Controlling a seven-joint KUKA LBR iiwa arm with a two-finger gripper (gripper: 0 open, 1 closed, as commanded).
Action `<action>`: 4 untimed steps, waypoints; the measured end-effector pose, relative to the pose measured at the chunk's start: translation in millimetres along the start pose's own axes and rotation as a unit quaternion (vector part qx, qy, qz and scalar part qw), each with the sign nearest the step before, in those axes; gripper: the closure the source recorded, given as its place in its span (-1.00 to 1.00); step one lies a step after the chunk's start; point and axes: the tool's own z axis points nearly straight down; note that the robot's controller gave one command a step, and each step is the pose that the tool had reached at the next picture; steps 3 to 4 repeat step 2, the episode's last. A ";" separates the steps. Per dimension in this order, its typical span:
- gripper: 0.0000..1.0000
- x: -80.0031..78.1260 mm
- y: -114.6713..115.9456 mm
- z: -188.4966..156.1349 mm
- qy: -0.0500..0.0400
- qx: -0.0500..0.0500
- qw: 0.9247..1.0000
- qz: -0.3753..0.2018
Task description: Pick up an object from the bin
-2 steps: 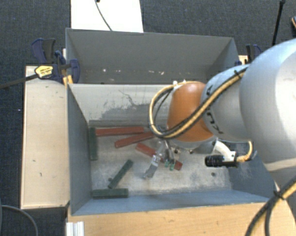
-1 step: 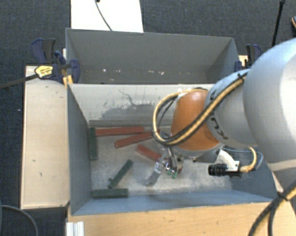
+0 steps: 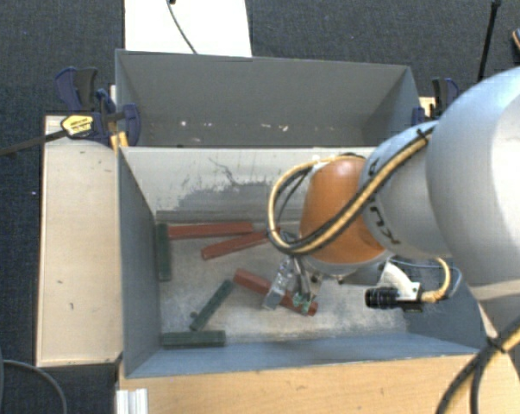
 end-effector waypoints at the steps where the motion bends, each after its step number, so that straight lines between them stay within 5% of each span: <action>1: 1.00 -1.8 1.6 -87.9 -0.005 -0.003 1.000 -0.004; 2: 1.00 -2.6 2.4 -114.0 -0.003 -0.001 1.000 -0.008; 4: 1.00 -2.6 2.4 -114.0 -0.003 -0.001 1.000 -0.008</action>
Offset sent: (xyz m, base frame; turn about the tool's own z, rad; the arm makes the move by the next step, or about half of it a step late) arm 0.0002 0.0001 0.0836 0.0000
